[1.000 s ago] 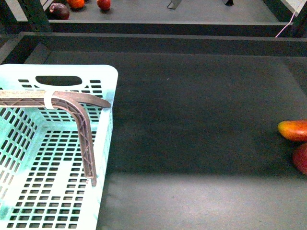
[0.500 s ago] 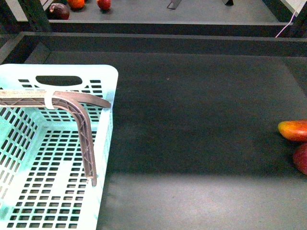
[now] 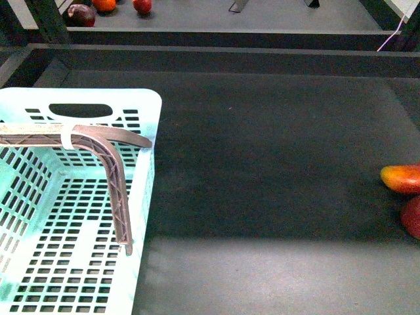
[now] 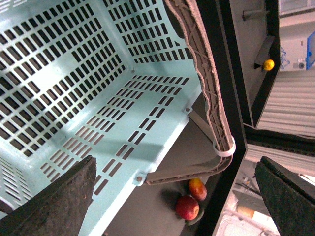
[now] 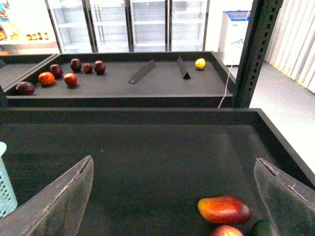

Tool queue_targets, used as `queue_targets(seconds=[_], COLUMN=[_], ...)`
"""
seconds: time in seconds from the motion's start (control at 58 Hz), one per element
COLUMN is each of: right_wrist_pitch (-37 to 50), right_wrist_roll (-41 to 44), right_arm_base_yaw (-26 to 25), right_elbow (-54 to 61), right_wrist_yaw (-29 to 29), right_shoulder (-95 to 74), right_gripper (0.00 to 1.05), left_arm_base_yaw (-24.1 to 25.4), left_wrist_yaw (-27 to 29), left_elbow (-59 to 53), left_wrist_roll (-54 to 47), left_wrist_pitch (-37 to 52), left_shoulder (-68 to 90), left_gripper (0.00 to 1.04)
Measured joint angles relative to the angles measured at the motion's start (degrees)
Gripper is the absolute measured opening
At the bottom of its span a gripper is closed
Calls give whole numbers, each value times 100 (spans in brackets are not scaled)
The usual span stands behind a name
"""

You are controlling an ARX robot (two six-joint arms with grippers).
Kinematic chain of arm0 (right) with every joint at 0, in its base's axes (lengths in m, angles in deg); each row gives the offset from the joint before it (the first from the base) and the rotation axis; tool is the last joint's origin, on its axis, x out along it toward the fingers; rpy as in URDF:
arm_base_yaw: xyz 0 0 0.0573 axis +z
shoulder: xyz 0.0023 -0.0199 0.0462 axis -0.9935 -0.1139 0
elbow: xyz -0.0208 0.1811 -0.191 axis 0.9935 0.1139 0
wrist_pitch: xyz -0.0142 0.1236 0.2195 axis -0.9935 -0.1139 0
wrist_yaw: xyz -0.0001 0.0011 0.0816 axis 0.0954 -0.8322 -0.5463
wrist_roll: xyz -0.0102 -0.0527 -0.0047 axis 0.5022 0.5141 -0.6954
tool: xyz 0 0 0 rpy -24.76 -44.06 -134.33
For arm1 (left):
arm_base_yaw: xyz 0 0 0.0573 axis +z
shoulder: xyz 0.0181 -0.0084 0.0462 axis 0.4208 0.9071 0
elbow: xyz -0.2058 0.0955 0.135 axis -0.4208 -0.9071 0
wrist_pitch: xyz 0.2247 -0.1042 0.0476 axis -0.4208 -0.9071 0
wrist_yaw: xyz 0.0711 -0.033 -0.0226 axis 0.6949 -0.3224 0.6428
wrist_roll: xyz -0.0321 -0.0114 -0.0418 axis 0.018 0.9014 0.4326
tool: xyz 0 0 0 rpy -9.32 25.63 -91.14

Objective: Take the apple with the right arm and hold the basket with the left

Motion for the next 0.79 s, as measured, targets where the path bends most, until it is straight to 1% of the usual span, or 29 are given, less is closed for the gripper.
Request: queue_targets(seconds=[0.19, 0.293, 0.414, 0.707, 0.724, 0.793], right_wrist_pitch=[0, 0, 0, 0, 0, 0], right_wrist_roll=[-2, -2, -2, -2, -2, -2], right_arm_base_yaw=[0, 0, 0, 0, 0, 0], right_elbow=[0, 0, 0, 0, 0, 0], right_wrist_yaw=[0, 0, 0, 0, 0, 0], right_shoulder=[0, 0, 0, 0, 0, 0], right_gripper=[96, 96, 96, 96, 96, 96], left_arm_base_yaw=[-295, -310, -129, 177, 186, 229], left_wrist_yaw=[426, 514, 605, 608, 603, 595], left_elbow=[415, 688, 1097, 1600, 1604, 1611], left_wrist_roll=[798, 1032, 1235, 1213, 1204, 1185], left_wrist_pitch=[1390, 1755, 1993, 2015, 2015, 2015], left_shoulder=[1816, 2579, 3633, 4498, 4516, 4575], left_gripper=[98, 98, 98, 98, 97, 87])
